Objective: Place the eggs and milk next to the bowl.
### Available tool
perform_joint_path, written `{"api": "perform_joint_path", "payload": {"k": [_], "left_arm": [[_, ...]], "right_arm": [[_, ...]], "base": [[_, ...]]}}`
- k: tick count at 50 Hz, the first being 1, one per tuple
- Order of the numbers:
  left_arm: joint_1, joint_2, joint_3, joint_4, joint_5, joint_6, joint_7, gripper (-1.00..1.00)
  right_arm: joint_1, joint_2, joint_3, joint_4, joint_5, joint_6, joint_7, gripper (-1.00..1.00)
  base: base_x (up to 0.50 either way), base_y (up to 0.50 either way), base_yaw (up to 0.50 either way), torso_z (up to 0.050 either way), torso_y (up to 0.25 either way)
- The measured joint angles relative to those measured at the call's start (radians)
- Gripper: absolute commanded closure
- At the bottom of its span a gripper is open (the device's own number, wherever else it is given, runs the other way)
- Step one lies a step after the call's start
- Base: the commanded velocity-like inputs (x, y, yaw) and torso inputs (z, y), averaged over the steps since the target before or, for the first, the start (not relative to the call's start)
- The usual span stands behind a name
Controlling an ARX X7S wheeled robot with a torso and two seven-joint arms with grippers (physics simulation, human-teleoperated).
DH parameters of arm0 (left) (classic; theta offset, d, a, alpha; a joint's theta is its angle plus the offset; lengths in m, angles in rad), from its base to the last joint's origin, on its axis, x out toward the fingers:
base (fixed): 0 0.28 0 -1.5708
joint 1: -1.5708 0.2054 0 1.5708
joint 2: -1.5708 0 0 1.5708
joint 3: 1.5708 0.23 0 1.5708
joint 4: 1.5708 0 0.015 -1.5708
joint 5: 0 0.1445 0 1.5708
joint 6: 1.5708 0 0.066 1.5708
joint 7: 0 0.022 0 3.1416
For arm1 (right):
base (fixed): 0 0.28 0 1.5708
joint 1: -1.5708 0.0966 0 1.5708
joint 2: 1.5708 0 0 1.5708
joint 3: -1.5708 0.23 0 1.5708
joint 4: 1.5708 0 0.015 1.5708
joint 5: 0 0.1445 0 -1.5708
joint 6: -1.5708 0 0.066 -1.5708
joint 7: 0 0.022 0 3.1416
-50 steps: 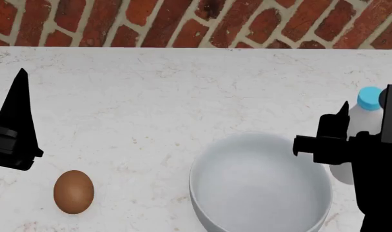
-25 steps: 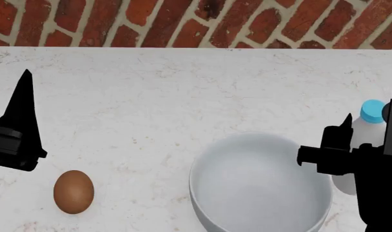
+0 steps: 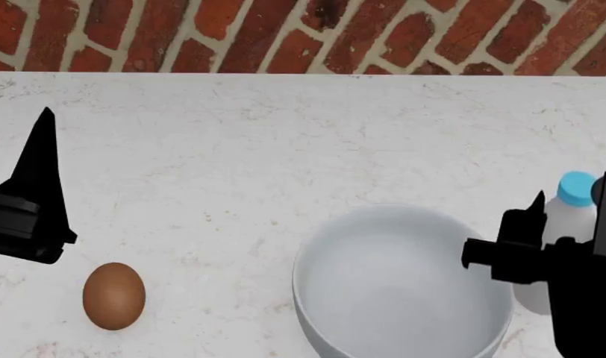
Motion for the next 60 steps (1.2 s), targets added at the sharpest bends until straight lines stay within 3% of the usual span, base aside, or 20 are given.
{"api": "perform_joint_path", "payload": {"k": [32, 33, 60], "left_arm": [[-0.003, -0.005, 0.014, -0.006, -0.001, 0.005, -0.006, -1.00], [-0.004, -0.006, 0.014, -0.006, -0.001, 0.005, -0.006, -1.00], [-0.006, -0.009, 0.020, -0.005, -0.007, 0.009, -0.011, -1.00]], "right_arm": [[-0.042, -0.014, 0.001, 0.034, -0.040, -0.068, -0.037, 1.00], [-0.042, -0.014, 0.002, 0.034, -0.040, -0.069, -0.038, -1.00], [-0.044, 0.001, 0.021, 0.005, -0.011, -0.039, -0.032, -1.00]], "base": [[0.00, 0.00, 0.00, 0.000, 0.000], [0.00, 0.00, 0.00, 0.000, 0.000], [0.00, 0.00, 0.00, 0.000, 0.000]]}}
